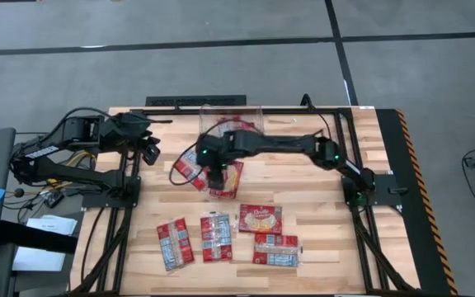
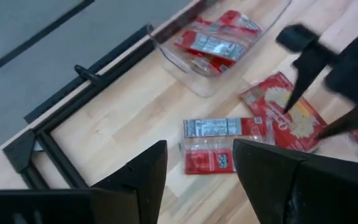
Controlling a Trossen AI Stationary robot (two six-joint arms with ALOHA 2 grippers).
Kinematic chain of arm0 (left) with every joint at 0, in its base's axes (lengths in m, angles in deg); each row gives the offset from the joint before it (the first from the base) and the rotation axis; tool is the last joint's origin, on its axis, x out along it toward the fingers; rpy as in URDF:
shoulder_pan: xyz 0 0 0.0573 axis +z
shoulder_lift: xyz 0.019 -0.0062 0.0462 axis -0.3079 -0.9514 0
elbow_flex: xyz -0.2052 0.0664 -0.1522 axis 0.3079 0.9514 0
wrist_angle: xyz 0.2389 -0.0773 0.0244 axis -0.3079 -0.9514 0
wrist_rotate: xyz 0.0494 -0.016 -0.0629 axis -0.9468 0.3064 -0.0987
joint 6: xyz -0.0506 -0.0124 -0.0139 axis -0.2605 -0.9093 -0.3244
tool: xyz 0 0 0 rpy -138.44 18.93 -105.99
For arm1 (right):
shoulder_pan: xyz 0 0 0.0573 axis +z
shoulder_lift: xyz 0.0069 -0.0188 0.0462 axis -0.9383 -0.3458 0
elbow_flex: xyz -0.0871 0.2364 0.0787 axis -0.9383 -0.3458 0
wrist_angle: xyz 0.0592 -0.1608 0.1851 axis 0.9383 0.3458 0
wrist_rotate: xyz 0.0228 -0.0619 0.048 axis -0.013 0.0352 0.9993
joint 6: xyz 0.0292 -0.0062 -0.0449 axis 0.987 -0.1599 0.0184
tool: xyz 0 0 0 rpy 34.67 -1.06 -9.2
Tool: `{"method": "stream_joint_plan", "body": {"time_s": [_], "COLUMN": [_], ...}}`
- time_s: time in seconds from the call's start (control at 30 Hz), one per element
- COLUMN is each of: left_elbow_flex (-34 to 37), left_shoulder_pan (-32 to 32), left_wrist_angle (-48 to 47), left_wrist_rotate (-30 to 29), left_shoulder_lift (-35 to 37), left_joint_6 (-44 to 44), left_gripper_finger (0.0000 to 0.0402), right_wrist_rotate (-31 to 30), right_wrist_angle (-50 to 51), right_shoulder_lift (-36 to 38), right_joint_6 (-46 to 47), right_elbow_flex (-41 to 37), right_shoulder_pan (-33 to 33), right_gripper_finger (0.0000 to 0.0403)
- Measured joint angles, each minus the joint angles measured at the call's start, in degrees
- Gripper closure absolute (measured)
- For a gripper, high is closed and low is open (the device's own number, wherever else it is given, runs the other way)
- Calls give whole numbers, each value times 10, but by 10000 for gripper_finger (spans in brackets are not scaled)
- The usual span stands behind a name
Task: Sort popcorn bags into baskets
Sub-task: Put the red popcorn pack into the transparent bin
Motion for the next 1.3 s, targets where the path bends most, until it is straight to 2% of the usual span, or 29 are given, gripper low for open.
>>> {"method": "stream_joint_plan", "body": {"time_s": [0.1,0.47,0.83,1.0,1.13,1.2,1.3], "left_elbow_flex": [0,3,10,10,10,10,10], "left_shoulder_pan": [0,0,0,0,0,0,0], "left_wrist_angle": [-8,-46,-46,-46,-45,-45,-45], "left_wrist_rotate": [-1,-1,-2,-3,-3,-4,-7], "left_shoulder_lift": [10,28,31,31,31,31,31], "left_joint_6": [-13,-44,-43,-43,-43,-43,-43], "left_gripper_finger": [217,213,213,213,213,213,213], "right_wrist_rotate": [-28,-47,-66,-20,-19,-18,-16], "right_wrist_angle": [-73,-52,-49,-48,-44,-39,-33], "right_shoulder_lift": [-28,-111,-112,-125,-131,-131,-131], "right_joint_6": [63,179,197,198,194,191,189], "right_elbow_flex": [1,0,0,1,2,2,2], "right_shoulder_pan": [0,-16,-34,-36,-25,-21,-19], "right_gripper_finger": [134,138,138,138,140,151,191]}}
